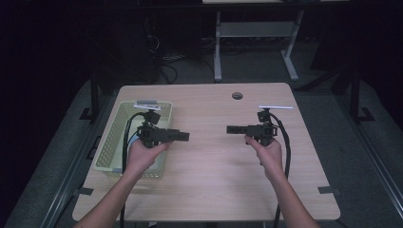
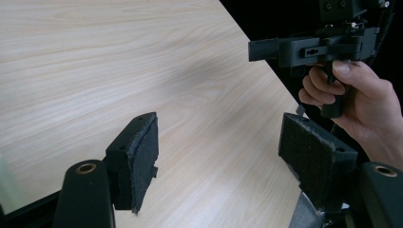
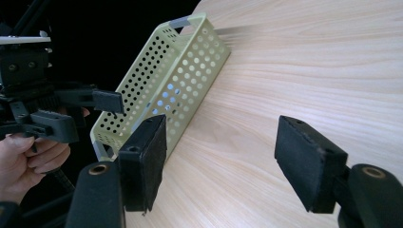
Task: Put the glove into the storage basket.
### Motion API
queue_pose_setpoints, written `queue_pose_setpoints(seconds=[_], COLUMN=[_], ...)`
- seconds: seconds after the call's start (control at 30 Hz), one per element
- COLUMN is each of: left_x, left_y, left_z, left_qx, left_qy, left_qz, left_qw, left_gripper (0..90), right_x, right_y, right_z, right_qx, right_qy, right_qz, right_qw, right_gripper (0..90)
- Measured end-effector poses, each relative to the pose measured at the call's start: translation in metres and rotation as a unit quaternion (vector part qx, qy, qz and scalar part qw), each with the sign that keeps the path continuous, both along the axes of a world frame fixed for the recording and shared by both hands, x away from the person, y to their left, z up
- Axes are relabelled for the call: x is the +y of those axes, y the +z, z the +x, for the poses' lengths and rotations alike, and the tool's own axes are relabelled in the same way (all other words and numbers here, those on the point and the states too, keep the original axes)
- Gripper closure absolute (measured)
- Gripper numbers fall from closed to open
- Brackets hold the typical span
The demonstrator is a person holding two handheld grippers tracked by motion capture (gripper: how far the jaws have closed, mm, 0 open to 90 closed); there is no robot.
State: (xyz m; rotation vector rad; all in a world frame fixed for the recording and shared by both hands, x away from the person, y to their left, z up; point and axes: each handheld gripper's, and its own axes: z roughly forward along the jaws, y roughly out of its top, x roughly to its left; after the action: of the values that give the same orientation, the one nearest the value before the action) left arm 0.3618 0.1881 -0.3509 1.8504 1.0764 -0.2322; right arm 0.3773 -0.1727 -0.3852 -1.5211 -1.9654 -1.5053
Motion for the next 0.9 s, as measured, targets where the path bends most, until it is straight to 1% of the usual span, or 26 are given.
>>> queue_pose_setpoints(seconds=[0.2, 0.3, 0.37, 0.47, 0.53, 0.6, 0.67, 0.77, 0.8, 0.87, 0.9], left_x=[-0.01, -0.014, -0.018, -0.023, -0.027, -0.032, -0.036, -0.042, -0.044, -0.048, -0.049], left_y=[-0.001, -0.003, -0.005, -0.008, -0.01, -0.012, -0.014, -0.017, -0.018, -0.02, -0.021], left_z=[-0.005, -0.008, -0.01, -0.013, -0.015, -0.016, -0.017, -0.018, -0.019, -0.02, -0.021], left_qx=[-0.003, -0.001, -0.002, -0.005, -0.006, -0.003, -0.003, -0.004, -0.005, -0.005, -0.008], left_qy=[-0.012, -0.015, -0.019, -0.024, -0.026, -0.028, -0.033, -0.036, -0.039, -0.04, -0.042], left_qz=[0.0, -0.004, -0.004, -0.003, 0.001, -0.002, -0.001, 0.001, 0.003, 0.001, 0.002], left_qw=[0.9999, 0.9999, 0.9998, 0.9997, 0.9996, 0.9996, 0.9994, 0.9993, 0.9992, 0.9992, 0.9991], left_gripper=[29.1, 28.6, 28.2, 27.5, 27.1, 26.6, 26.4, 26.2, 26.2, 26.2, 26.2], right_x=[-0.01, -0.014, -0.018, -0.023, -0.027, -0.032, -0.036, -0.041, -0.042, -0.046, -0.048], right_y=[-0.004, -0.008, -0.01, -0.014, -0.016, -0.018, -0.019, -0.021, -0.022, -0.024, -0.026], right_z=[-0.007, -0.01, -0.012, -0.014, -0.016, -0.019, -0.022, -0.026, -0.027, -0.029, -0.03], right_qx=[0.003, 0.004, 0.008, 0.011, 0.011, 0.013, 0.015, 0.011, 0.017, 0.014, 0.015], right_qy=[-0.006, -0.009, -0.011, -0.014, -0.018, -0.021, -0.026, -0.03, -0.031, -0.031, -0.033], right_qz=[-0.001, -0.001, -0.002, -0.007, -0.005, -0.001, 0.001, 0.0, 0.0, -0.003, -0.004], right_qw=[1.0, 0.9999, 0.9999, 0.9998, 0.9998, 0.9997, 0.9996, 0.9995, 0.9994, 0.9994, 0.9993], right_gripper=[34.4, 34.4, 34.3, 33.6, 33.6, 33.4, 33.4, 32.9, 32.8, 32.8, 32.7])
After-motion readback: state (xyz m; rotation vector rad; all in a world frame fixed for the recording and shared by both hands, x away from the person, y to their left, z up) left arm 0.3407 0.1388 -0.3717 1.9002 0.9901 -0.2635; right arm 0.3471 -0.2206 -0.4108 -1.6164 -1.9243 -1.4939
